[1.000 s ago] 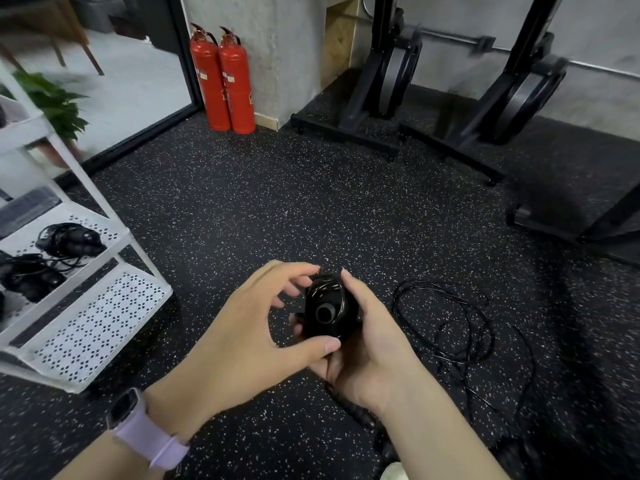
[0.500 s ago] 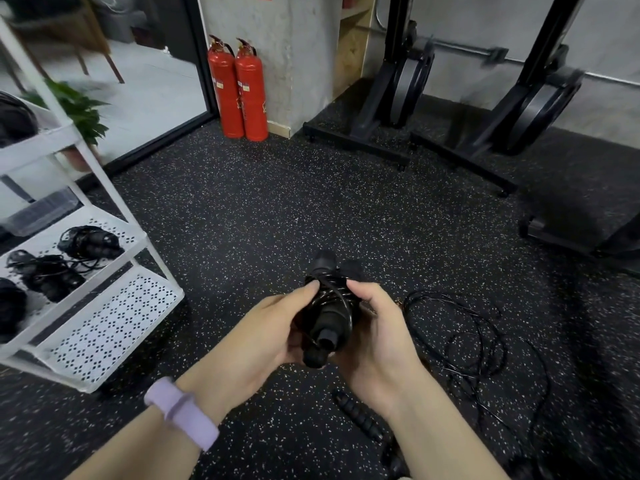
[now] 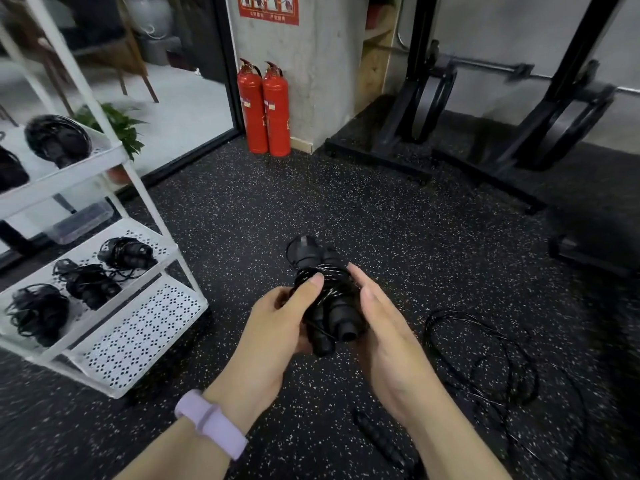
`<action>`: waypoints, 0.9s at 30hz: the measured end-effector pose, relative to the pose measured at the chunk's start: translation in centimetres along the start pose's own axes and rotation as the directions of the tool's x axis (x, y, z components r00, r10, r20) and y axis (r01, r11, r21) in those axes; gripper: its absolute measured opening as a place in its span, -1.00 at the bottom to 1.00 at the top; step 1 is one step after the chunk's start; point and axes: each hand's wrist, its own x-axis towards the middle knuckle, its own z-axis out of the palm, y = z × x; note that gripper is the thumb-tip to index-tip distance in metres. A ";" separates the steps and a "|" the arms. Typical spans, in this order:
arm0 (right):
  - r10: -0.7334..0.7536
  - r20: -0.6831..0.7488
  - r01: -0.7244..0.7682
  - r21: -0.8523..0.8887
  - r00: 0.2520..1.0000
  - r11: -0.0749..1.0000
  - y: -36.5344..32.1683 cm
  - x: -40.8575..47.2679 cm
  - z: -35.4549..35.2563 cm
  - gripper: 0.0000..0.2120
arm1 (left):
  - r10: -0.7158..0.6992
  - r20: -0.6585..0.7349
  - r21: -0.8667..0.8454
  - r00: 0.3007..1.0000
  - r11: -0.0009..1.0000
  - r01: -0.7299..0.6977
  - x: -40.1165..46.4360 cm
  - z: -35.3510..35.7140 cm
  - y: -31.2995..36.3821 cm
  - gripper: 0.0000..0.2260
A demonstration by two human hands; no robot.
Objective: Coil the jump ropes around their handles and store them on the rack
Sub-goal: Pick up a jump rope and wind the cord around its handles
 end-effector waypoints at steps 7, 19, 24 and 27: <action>-0.109 -0.061 0.106 -0.039 0.992 0.994 -0.1 0.2 0.2 -0.61 | 0.104 0.071 0.032 0.992 0.994 -0.106 0.1 -0.1 0.0 -0.52; -0.094 0.084 0.092 0.023 0.992 0.995 -0.8 0.1 1.6 -0.28 | 0.127 -0.035 -0.004 0.991 0.992 -0.127 0.1 -1.6 0.3 -0.58; -0.081 0.055 0.077 0.084 0.995 0.994 0.0 2.0 5.5 -0.56 | 0.166 -0.174 -0.098 0.971 0.978 -0.185 -0.1 -4.1 1.0 -0.43; -0.060 0.063 0.053 0.114 0.996 0.992 0.7 2.9 9.1 -0.62 | 0.214 -0.256 -0.001 0.943 0.975 -0.222 -0.4 -6.5 1.5 -0.65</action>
